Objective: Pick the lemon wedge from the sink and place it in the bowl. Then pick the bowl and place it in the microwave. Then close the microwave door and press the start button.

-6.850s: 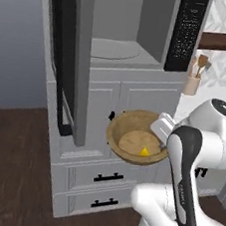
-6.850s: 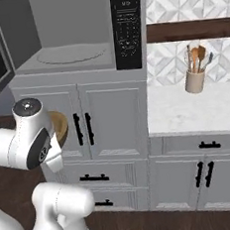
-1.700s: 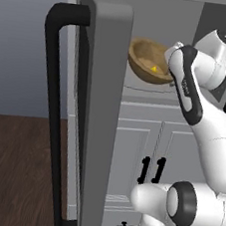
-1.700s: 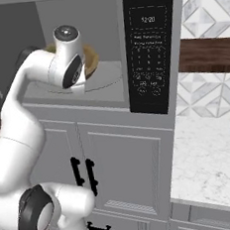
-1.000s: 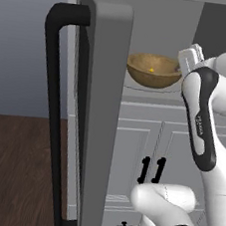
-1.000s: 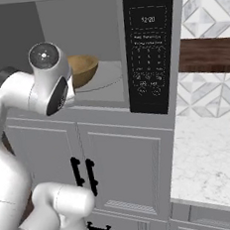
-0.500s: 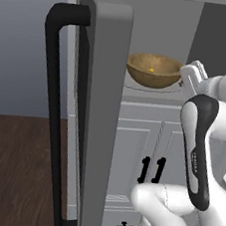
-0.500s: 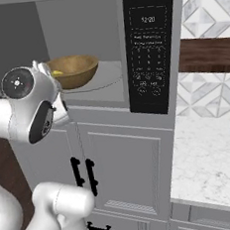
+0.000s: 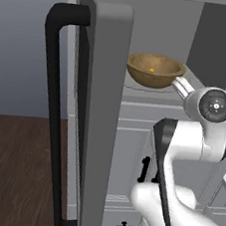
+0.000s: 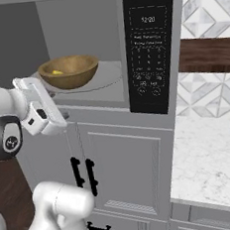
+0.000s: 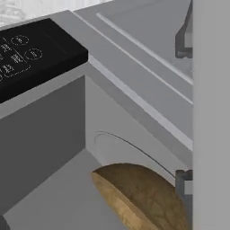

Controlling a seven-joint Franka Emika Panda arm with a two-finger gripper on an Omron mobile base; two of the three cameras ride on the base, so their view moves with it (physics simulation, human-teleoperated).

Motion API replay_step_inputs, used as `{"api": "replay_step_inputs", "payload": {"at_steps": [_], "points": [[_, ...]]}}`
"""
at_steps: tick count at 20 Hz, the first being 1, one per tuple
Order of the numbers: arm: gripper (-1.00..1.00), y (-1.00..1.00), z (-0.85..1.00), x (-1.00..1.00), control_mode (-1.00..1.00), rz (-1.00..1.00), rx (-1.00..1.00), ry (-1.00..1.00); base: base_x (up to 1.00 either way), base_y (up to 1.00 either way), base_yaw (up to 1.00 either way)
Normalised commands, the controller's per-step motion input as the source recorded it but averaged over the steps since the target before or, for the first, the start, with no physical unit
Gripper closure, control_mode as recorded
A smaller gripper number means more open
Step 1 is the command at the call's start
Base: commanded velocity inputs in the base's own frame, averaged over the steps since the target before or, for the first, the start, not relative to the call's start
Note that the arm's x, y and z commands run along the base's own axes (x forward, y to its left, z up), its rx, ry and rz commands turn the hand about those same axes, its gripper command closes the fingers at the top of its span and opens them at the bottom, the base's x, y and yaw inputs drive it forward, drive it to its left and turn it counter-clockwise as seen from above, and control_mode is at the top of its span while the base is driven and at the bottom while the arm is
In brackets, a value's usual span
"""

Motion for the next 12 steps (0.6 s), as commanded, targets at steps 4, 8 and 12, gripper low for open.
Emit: {"api": "replay_step_inputs", "payload": {"at_steps": [4,8,12], "points": [[-1.00,-0.33,0.00,-0.11,-1.00,-0.26,-0.41,0.00,0.00,0.00,0.00],[-1.00,-0.42,0.00,-0.08,-1.00,-0.27,-0.37,-0.02,0.00,0.00,0.00],[-1.00,-0.23,-0.13,-0.44,-1.00,-0.29,-0.28,-0.11,0.00,0.00,0.00]]}}
